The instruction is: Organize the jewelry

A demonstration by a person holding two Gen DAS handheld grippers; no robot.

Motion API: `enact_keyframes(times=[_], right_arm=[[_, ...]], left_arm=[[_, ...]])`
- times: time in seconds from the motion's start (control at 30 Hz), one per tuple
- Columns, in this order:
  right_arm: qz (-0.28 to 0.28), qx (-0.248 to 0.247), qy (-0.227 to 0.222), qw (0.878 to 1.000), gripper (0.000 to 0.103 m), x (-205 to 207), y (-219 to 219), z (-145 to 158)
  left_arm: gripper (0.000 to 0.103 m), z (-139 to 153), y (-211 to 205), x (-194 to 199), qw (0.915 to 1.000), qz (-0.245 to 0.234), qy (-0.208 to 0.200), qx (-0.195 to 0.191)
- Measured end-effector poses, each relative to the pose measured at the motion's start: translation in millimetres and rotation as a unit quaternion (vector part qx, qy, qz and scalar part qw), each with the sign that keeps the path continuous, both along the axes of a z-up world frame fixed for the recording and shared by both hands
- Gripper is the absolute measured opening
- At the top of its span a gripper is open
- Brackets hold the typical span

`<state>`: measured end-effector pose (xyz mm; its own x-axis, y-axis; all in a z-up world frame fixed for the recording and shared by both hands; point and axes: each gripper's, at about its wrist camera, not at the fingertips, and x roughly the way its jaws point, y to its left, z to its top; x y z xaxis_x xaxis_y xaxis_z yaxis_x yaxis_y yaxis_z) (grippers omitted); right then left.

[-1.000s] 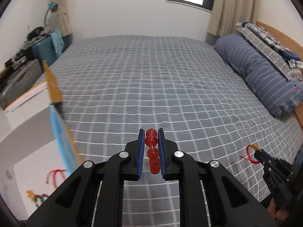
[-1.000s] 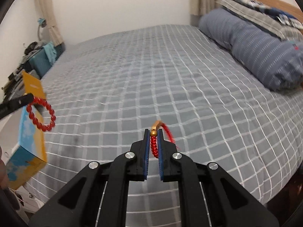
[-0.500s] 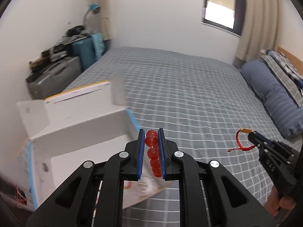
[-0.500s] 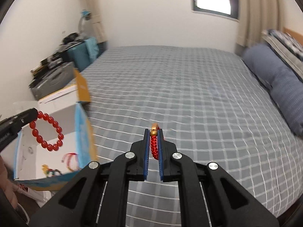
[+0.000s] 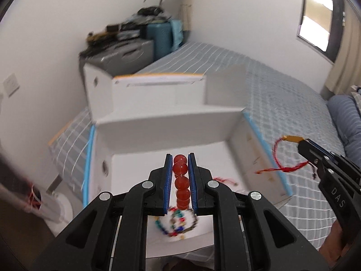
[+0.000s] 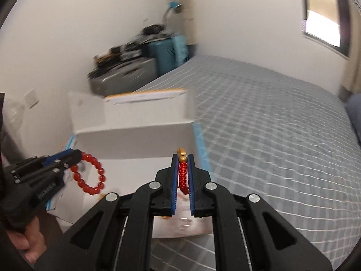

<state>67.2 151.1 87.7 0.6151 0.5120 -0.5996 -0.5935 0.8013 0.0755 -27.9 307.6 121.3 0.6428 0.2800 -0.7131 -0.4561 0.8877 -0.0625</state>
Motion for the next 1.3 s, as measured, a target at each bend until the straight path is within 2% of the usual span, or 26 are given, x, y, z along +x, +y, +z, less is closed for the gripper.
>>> enact_keyframes(times=[0.1, 0.27, 0.47, 0.67, 0.73, 0.77, 0.8, 0.83, 0.87, 1.0, 1.1, 1.27, 1.3], right_arm=[[0.025, -0.02, 0.005, 0.999, 0.007, -6, 29, -20], [0.049, -0.052, 0.041, 0.997, 0.007, -3, 61, -58], [0.038, -0.078, 0.077, 0.993, 0.007, 15, 69, -87], [0.034, -0.084, 0.09, 0.992, 0.01, 21, 69, -97], [0.036, -0.081, 0.086, 0.992, 0.025, 21, 67, -96], [0.035, -0.077, 0.081, 0.993, 0.039, 19, 64, -94], [0.034, -0.071, 0.072, 0.994, 0.049, 17, 61, -91], [0.032, -0.065, 0.062, 0.995, 0.053, 15, 56, -87], [0.03, -0.06, 0.053, 0.996, 0.06, 12, 53, -83], [0.019, -0.043, 0.014, 0.999, 0.083, 0, 35, -67], [0.009, -0.03, -0.003, 1.0, 0.091, -9, 15, -62], [-0.002, -0.017, -0.015, 1.0, 0.094, -26, -19, -60], [-0.003, -0.015, -0.015, 1.0, 0.095, -29, -25, -60]], left_arm=[[0.013, -22, 15, -5, 0.9996, 0.018, 0.019, -0.011], [0.013, -51, 25, -6, 0.9982, 0.035, 0.039, -0.028], [0.013, -72, 34, 2, 0.9968, 0.041, 0.059, -0.036], [0.015, -80, 36, 3, 0.996, 0.055, 0.065, -0.027], [0.016, -77, 36, 2, 0.9962, 0.056, 0.06, -0.028], [0.02, -76, 35, 1, 0.9963, 0.056, 0.06, -0.026], [0.026, -74, 34, 0, 0.9965, 0.057, 0.057, -0.024], [0.04, -71, 32, -3, 0.9968, 0.059, 0.051, -0.02], [0.049, -68, 31, -5, 0.997, 0.061, 0.045, -0.016], [0.052, -58, 21, -17, 0.9978, 0.059, 0.027, -0.012], [0.06, -51, 11, -28, 0.9981, 0.06, 0.015, -0.001], [0.078, -39, -13, -54, 0.9979, 0.062, -0.015, 0.011], [0.079, -38, -18, -59, 0.9977, 0.063, -0.022, 0.012]])
